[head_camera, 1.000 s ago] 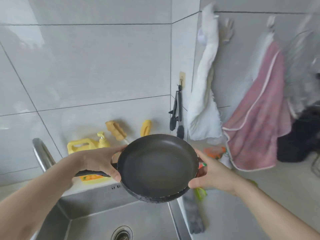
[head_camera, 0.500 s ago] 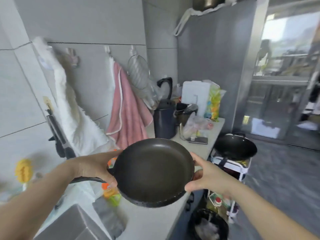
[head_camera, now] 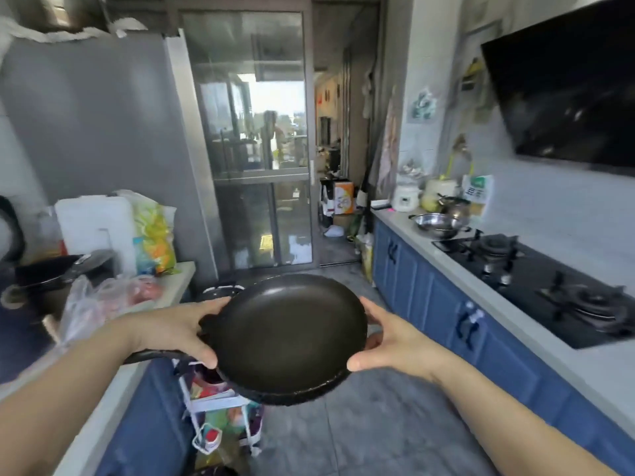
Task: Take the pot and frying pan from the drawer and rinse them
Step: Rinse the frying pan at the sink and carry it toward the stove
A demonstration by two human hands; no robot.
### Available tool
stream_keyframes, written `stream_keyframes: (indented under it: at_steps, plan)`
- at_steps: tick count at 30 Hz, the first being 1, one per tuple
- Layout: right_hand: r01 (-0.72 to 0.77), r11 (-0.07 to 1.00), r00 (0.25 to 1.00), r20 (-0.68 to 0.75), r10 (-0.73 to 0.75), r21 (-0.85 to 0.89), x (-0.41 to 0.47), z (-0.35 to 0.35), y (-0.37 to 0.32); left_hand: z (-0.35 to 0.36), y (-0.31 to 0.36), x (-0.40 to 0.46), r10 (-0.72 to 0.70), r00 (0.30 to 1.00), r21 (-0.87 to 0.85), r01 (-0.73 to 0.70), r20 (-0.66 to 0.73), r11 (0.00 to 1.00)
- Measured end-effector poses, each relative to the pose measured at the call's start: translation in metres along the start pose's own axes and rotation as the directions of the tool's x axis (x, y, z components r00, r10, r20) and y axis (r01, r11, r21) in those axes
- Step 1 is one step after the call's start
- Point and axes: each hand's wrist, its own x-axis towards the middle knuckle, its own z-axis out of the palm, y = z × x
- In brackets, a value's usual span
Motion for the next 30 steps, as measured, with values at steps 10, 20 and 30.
stream_keyframes:
  at_steps: [10, 20, 30]
  plan:
    - [-0.169, 0.984, 0.907, -0.381, 0.178, 0.059, -0.079, -0.170, 0.101, 0.052, 0.152, 0.276, 0.118, 0.949, 0.176, -0.175, 0.294, 0.969]
    - [-0.314, 0.940, 0.682, -0.657, 0.321, 0.134, -0.135, -0.291, 0.180, 0.137, 0.301, 0.498, 0.273, 0.796, 0.228, -0.450, 0.541, 0.863]
    - [-0.317, 0.906, 0.409, -0.821, 0.397, 0.280, -0.210, -0.346, 0.244, 0.271, 0.408, 0.627, 0.367, 0.565, 0.141, -0.662, 0.739, 0.736]
